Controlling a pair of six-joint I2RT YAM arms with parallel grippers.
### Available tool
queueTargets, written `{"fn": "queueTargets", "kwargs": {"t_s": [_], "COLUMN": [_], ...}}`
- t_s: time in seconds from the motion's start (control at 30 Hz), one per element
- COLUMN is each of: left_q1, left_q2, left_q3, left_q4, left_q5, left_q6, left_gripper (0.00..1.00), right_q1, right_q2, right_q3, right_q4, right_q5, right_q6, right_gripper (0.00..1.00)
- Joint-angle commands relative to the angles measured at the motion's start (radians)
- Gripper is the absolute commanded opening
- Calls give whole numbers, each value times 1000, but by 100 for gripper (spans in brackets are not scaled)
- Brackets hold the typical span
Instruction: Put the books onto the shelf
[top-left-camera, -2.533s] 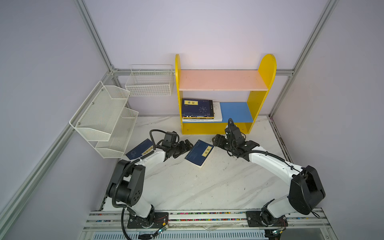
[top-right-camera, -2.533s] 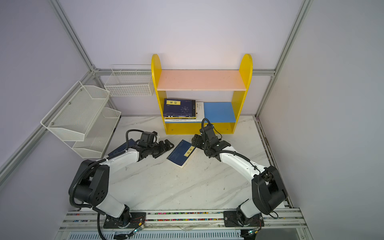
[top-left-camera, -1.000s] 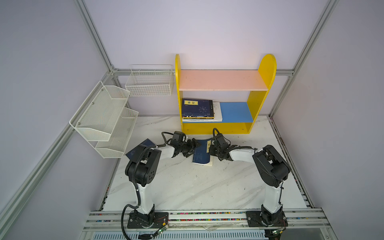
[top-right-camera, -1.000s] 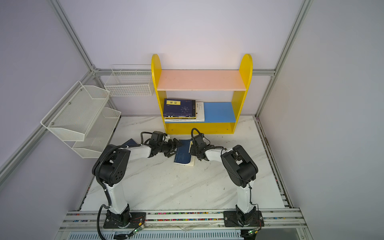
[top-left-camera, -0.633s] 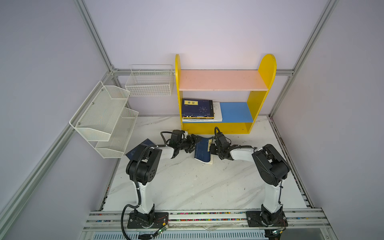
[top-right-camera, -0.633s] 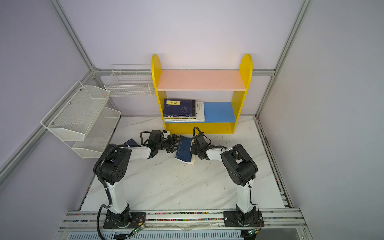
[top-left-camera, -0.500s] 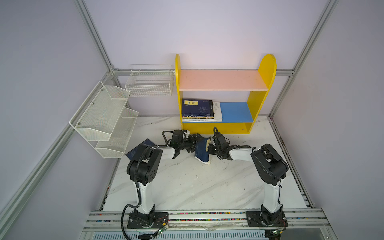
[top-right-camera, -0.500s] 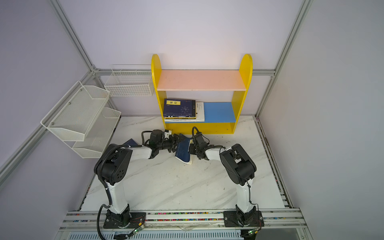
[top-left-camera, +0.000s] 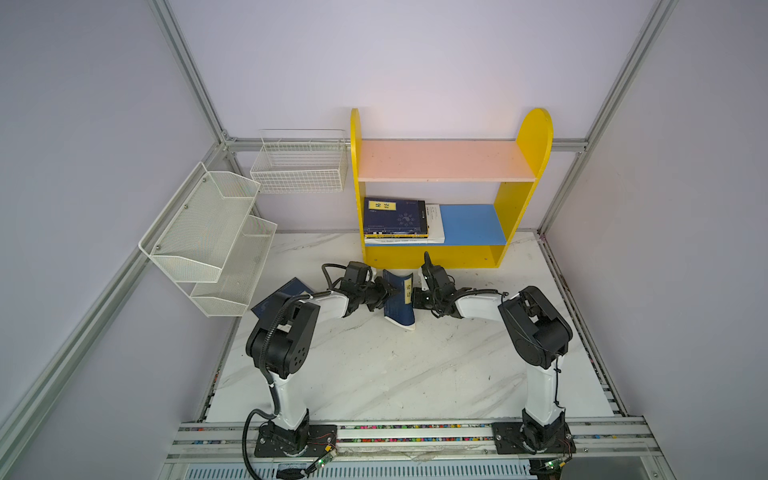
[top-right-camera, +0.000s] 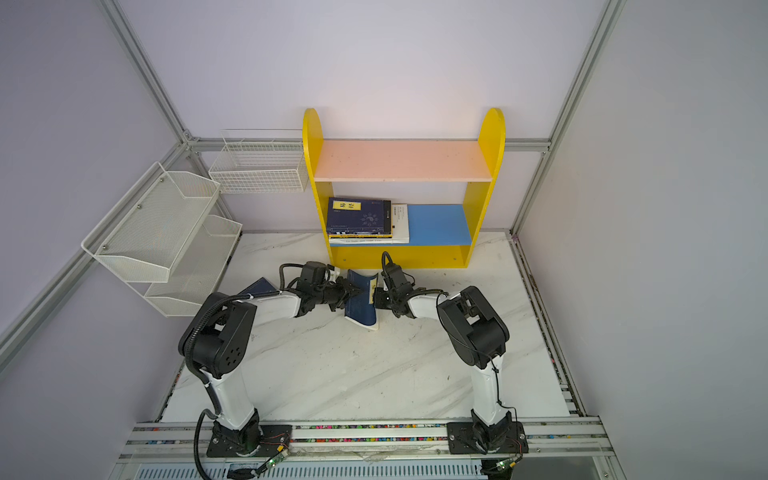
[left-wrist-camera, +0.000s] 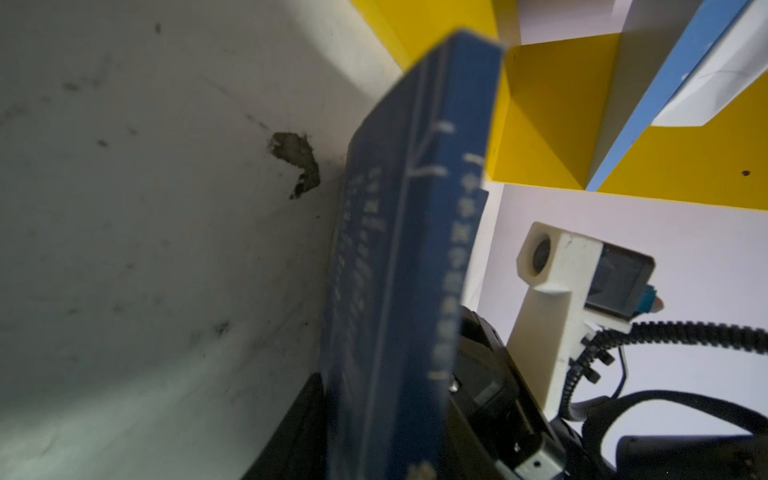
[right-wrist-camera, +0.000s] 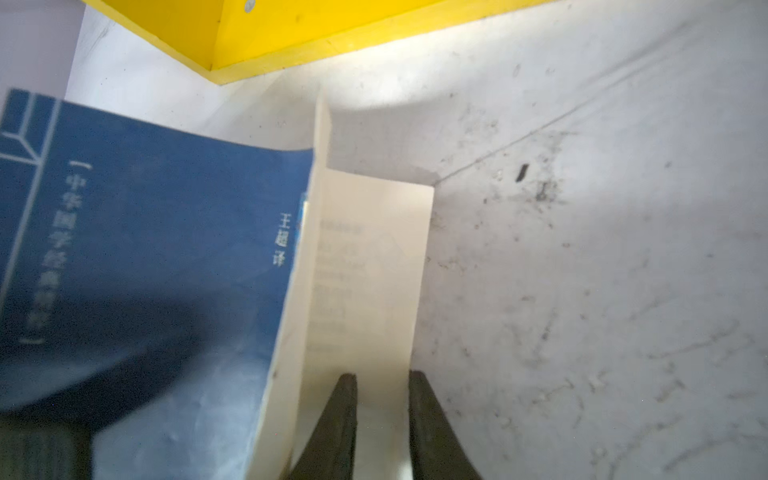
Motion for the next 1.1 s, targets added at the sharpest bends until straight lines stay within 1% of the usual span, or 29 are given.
{"fn": "queueTargets", "kwargs": {"t_s": [0.0, 0.07, 0.13, 0.17, 0.23, 0.27, 0.37, 0.5, 0.53, 0.6, 0.63, 0.7, 0.8, 0.93, 1.07], "left_q1": [-31, -33, -35, -34, -35, -35, -36, -37, -37, -37, -39, -40, -50, -53, -53], "left_q2": [-65, -68, -76, -84, -106, -125, -188, -292, -317, -363, -383, -413, -424, -379, -336], "left_q3": [31, 30, 30, 33, 38, 44, 63, 70, 70, 75, 83, 114, 201, 336, 415], "left_q4": [-53, -55, -58, -61, -76, -89, -153, -245, -261, -268, -271, -268, -255, -213, -109], "left_q5": [24, 19, 14, 9, 3, 5, 20, 26, 28, 40, 41, 31, -8, -68, -146], "left_q6": [76, 76, 76, 77, 88, 100, 148, 205, 210, 210, 201, 169, 142, 88, 26], "left_gripper": [24, 15, 9, 6, 1, 0, 0, 0, 0, 0, 0, 0, 0, 0, 0], "right_q1": [-1, -5, -10, -12, -20, -24, -42, -76, -92, -126, -145, -167, -170, -172, -173], "right_q2": [3, -8, -26, -40, -76, -101, -185, -318, -355, -423, -462, -521, -597, -693, -744], "right_q3": [-8, -3, -1, -3, -9, -15, -33, -98, -124, -179, -207, -241, -246, -251, -317], "right_q4": [-50, -47, -39, -36, -28, -27, -30, -34, -34, -32, -22, 14, 40, 94, 262], "right_q5": [-39, -47, -54, -54, -46, -41, -16, 29, 41, 52, 44, 14, -6, 3, -52], "right_q6": [-22, -17, -7, 2, 25, 42, 109, 217, 255, 332, 365, 392, 418, 487, 605], "right_gripper": [27, 31, 33, 37, 40, 43, 55, 67, 70, 74, 77, 83, 88, 96, 97]}}
